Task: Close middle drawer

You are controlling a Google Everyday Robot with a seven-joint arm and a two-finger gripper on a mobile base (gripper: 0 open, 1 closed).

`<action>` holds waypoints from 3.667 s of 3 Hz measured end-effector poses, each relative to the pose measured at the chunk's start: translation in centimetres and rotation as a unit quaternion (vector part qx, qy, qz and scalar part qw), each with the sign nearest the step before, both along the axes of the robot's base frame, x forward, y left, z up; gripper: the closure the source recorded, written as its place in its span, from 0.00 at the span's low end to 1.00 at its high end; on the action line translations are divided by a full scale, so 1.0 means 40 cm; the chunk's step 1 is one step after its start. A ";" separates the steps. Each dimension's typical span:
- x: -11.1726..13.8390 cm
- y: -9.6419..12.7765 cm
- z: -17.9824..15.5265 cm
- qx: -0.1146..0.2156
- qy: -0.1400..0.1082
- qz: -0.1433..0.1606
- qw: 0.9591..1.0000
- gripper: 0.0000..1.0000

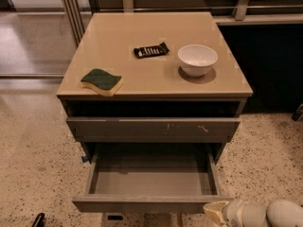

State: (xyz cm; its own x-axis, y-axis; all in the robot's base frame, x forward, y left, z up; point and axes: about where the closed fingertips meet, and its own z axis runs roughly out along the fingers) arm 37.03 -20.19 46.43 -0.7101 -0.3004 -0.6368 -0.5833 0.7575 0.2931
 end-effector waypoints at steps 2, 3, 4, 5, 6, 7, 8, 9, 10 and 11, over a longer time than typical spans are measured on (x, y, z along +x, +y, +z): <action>0.051 -0.036 -0.114 -0.008 0.026 -0.044 0.999 1.00; 0.113 -0.044 -0.130 -0.021 0.019 -0.054 0.998 1.00; 0.191 -0.042 -0.119 -0.030 0.002 -0.054 0.998 1.00; 0.265 -0.020 -0.111 -0.036 -0.012 -0.040 0.998 1.00; 0.328 0.011 -0.125 -0.032 -0.015 -0.030 0.999 1.00; 0.384 0.044 -0.148 -0.027 -0.014 -0.024 0.999 1.00; 0.439 0.064 -0.173 -0.031 -0.009 -0.021 0.999 1.00; 0.479 0.062 -0.181 -0.044 -0.008 -0.022 0.999 1.00; 0.483 0.062 -0.183 -0.062 -0.001 -0.009 0.998 1.00; 0.394 0.032 -0.185 -0.074 0.038 -0.003 0.997 1.00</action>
Offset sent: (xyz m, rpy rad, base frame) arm 0.0376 -0.0276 -0.0646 -0.0439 0.0652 -0.1538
